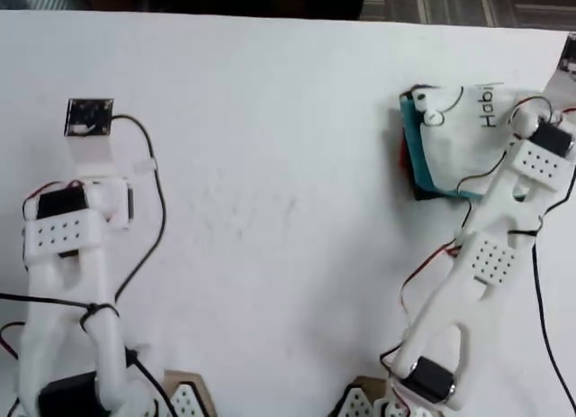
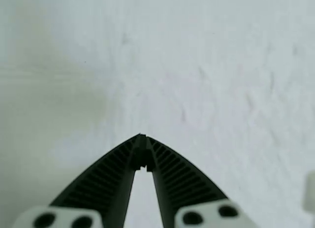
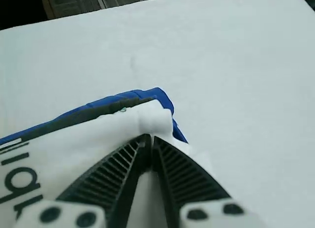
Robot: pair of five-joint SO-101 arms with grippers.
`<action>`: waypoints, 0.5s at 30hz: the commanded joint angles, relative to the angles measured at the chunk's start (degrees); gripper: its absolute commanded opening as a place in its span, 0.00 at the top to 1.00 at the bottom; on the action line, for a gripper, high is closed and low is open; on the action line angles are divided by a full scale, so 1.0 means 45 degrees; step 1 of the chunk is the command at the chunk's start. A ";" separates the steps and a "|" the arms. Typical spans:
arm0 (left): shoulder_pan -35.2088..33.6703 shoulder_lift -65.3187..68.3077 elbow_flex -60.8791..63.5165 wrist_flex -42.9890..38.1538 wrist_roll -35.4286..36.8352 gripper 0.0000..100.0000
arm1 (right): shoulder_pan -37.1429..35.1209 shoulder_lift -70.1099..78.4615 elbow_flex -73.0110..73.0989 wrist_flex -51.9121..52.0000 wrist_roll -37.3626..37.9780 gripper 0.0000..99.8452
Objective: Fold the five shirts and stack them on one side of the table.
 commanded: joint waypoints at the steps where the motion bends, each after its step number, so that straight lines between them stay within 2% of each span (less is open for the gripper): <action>1: -0.0078 -0.0371 -0.0049 -0.0195 -0.0156 0.97 | 0.0147 0.0674 -0.0391 -0.0889 0.0039 0.98; 8: -0.0078 -0.0391 -0.0049 -0.0195 -0.0156 0.97 | 0.0225 0.0420 -0.0938 -0.0381 -0.0059 0.98; 15: -0.0059 -0.0391 -0.0049 -0.0195 -0.0156 0.97 | -0.0049 -0.2471 -0.0918 0.0928 -0.0078 0.98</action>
